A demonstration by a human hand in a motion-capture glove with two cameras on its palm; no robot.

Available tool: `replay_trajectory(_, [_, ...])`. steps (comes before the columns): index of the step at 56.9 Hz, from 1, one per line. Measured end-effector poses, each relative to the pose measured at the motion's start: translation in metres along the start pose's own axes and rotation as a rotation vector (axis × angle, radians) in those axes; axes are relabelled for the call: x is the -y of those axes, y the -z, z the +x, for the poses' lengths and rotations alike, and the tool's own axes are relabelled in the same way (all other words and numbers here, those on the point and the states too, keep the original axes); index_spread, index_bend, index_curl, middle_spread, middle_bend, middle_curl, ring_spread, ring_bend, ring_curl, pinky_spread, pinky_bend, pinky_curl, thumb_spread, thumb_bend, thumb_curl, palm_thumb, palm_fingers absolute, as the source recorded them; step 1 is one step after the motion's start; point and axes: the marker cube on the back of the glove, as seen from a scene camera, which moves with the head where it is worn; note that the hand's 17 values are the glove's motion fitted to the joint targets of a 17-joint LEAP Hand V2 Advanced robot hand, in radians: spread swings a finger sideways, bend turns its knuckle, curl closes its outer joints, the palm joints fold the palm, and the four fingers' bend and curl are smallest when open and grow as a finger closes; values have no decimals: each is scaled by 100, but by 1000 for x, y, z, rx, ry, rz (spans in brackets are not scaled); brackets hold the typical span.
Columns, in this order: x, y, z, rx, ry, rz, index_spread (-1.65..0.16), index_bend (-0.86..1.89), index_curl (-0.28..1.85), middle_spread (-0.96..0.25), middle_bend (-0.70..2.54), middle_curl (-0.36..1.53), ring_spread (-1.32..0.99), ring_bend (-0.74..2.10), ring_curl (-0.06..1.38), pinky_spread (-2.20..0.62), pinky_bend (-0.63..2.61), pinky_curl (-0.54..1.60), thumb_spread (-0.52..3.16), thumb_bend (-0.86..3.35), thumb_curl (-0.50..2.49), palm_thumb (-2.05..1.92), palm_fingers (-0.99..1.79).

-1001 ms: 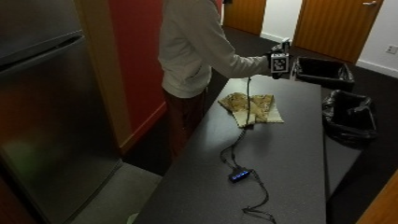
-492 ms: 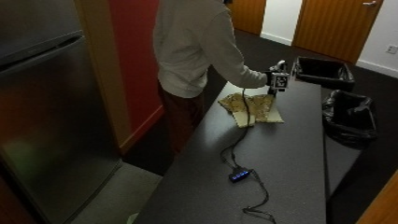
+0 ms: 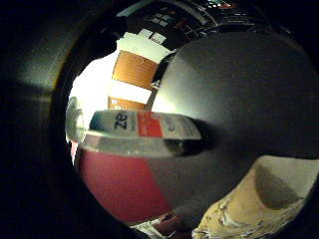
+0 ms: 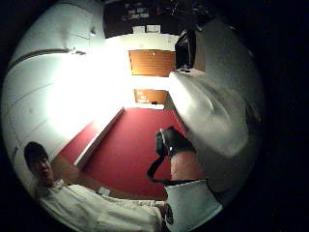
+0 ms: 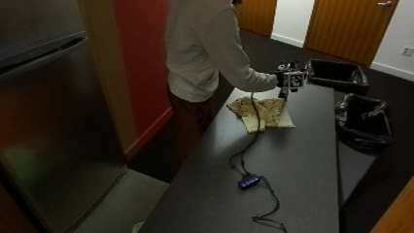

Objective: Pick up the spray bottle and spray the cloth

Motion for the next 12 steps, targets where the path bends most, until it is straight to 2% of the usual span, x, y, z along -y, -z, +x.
replay_trajectory(2, [-21,-9,-4,24,-5,-152,-32,8,27,-7,17,38,-10,38,38,4,47,39,82,-5,58,71,33])
replay_trajectory(3, [-24,-9,-5,21,-7,-172,-32,8,27,-7,18,38,-10,39,37,4,48,39,82,-5,57,70,32])
replay_trajectory(5, [-16,1,-6,-4,-3,-84,-32,10,26,-7,18,37,-9,39,37,5,48,39,84,-5,55,69,31])
replay_trajectory(9, [20,25,-6,-82,18,257,-33,10,25,-6,19,37,-9,40,37,7,47,38,85,-4,53,67,29])
replay_trajectory(12, [16,33,-7,-117,23,270,-33,11,25,-6,19,37,-8,40,36,8,47,38,86,-4,52,67,28])
